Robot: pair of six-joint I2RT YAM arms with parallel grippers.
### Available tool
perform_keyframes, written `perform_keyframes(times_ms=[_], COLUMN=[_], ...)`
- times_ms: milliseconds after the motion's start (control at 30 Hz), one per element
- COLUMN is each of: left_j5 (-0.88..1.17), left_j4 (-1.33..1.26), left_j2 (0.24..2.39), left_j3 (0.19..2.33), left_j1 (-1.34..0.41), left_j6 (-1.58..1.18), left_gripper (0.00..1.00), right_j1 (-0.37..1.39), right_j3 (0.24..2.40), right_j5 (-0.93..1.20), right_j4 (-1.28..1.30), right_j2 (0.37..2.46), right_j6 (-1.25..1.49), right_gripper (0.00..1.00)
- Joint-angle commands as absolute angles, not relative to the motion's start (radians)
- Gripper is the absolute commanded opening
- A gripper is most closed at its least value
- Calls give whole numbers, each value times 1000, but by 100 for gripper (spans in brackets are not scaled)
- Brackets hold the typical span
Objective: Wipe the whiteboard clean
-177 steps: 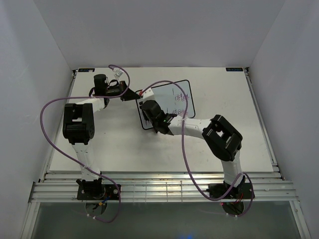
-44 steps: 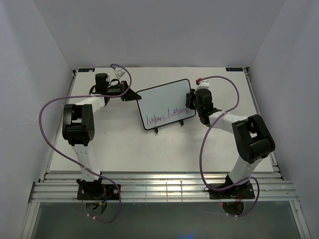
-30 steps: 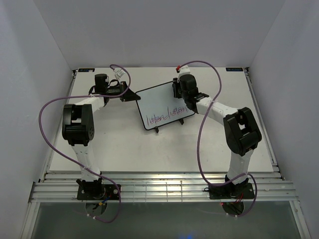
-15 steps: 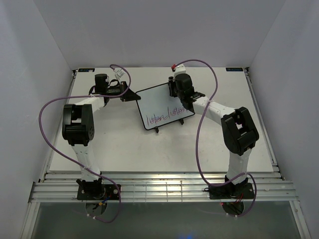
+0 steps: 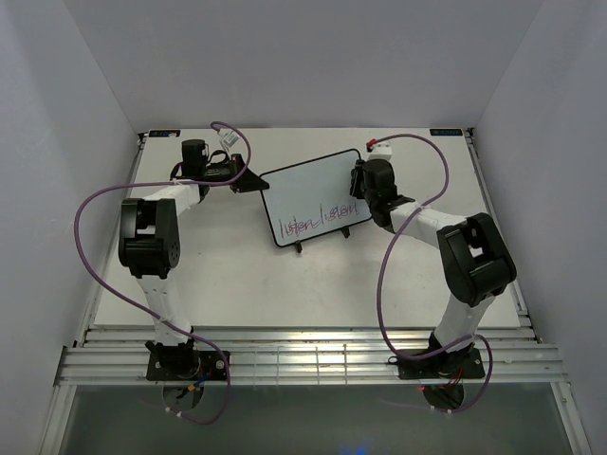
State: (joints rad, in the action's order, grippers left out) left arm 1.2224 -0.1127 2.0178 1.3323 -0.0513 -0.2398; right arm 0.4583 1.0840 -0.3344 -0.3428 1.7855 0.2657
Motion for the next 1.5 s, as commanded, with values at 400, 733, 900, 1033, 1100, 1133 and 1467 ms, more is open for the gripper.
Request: perform_keyframes(times_ms=[400,733,900,1033,1100,1133,1467], left_j5=[1229,1229,1226,1226,1226,1224,1213], left_j4=[-146,-140,-135,-130,-127,-127,-132], left_j2=[1977,1973,1970,1979,1982,1980,1973], left_j3=[1310,1307,1308,1313,1313,1313,1309], left_j1=[-83,-81,-81,-83,-83,-83,-83], left_j6=[-95,-84,-77,-74,-74,-72,-75], left_gripper=[0,0,0,0,0,0,0], right_j1=[430,420,388,387,382,377,374], right_j3=[764,1070,1187,1270,1269,1263,882], right_j5=[-264,-213,-170,-129,-124,-109,18], right_j4=[-436,-318,-276,-238,-233,-233,-330], right_j2=[1704,1739,1798,1836,1841,1839,1700], right_j6=[276,144,111,63,51,52,67], right_gripper=[8,8,8,8,8,8,8])
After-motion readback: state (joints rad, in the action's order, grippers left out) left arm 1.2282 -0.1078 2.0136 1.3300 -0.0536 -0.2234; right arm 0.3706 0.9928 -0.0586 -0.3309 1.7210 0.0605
